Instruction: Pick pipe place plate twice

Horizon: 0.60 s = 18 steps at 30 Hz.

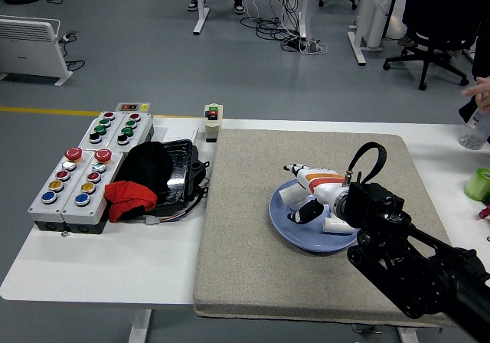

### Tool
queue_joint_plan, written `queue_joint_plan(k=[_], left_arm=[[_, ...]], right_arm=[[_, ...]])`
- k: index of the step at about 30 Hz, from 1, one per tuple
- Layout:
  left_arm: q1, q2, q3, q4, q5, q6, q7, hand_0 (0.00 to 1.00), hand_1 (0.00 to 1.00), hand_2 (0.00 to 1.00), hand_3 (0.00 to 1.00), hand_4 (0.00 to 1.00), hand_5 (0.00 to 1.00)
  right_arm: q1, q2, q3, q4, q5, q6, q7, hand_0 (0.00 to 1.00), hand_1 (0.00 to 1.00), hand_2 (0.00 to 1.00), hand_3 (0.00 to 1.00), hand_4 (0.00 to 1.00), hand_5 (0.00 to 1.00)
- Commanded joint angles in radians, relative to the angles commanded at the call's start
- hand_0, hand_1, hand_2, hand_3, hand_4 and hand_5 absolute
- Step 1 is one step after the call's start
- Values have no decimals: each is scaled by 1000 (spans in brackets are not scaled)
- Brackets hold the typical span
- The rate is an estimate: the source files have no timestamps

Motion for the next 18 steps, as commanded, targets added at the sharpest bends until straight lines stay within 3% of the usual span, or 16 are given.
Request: queue_joint_plan(k=[8, 18], left_arm=[[-4, 1, 2, 1, 0, -1, 1, 706, 695, 727, 689, 391, 998], [-9, -1, 4, 2, 0, -3, 1, 706, 696, 727, 687, 387, 998]], right_arm=[[-64, -57, 182, 122, 26, -64, 14, 992, 929, 998, 994, 802, 377], [-196, -152, 366, 297, 327, -240, 114, 951, 882, 996, 923, 740, 391]])
